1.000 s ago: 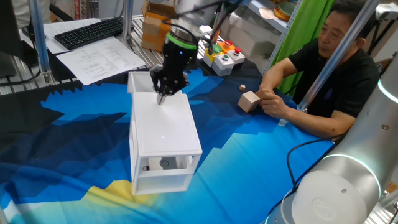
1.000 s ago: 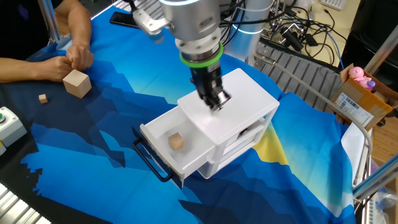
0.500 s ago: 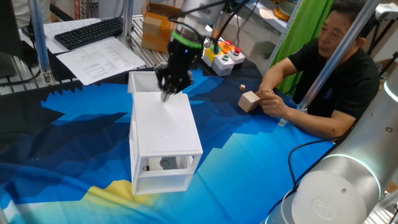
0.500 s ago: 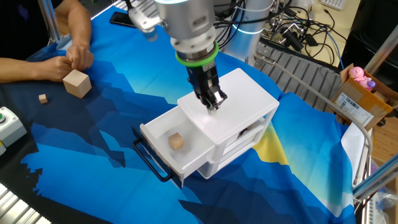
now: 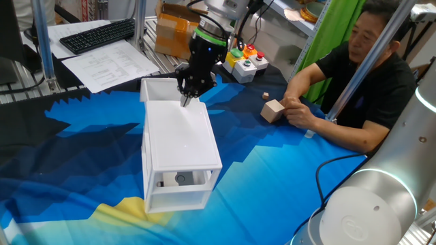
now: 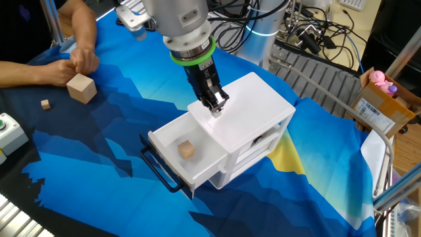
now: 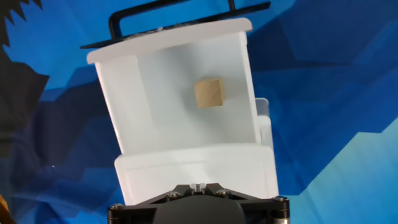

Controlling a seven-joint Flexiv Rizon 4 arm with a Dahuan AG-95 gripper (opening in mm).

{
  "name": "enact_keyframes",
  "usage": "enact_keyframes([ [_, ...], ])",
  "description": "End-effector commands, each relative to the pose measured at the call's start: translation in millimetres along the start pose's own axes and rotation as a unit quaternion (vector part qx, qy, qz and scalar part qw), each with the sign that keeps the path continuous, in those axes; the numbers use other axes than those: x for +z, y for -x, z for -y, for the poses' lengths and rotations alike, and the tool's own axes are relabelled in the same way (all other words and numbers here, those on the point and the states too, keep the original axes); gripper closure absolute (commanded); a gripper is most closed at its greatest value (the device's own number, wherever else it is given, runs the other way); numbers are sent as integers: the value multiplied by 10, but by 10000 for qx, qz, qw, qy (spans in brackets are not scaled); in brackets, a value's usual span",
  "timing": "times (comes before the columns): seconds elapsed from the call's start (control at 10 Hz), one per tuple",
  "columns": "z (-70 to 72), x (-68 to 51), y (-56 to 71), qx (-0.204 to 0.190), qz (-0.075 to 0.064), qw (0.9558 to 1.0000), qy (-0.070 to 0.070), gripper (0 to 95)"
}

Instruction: Put things in the drawer

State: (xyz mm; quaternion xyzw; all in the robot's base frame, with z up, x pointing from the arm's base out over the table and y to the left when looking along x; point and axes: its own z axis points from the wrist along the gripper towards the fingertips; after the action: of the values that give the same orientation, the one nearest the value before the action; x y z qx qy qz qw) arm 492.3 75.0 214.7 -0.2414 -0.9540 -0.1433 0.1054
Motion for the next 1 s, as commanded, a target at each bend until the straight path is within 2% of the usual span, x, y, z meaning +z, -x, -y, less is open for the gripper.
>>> enact_keyframes([
  [0.1, 3, 2, -9, 1, 0, 10000, 7, 950],
  [0.4, 3, 2, -9, 259, 27, 9996, -53, 950],
  [0.6, 3, 2, -9, 33, 519, 9968, -606, 950],
  [0.7, 3, 2, -9, 20, 721, 9960, -532, 950],
  [0.8, 3, 2, -9, -3, 796, 9956, -487, 950],
  [1.0, 3, 2, -9, -44, 829, 9955, -467, 950],
])
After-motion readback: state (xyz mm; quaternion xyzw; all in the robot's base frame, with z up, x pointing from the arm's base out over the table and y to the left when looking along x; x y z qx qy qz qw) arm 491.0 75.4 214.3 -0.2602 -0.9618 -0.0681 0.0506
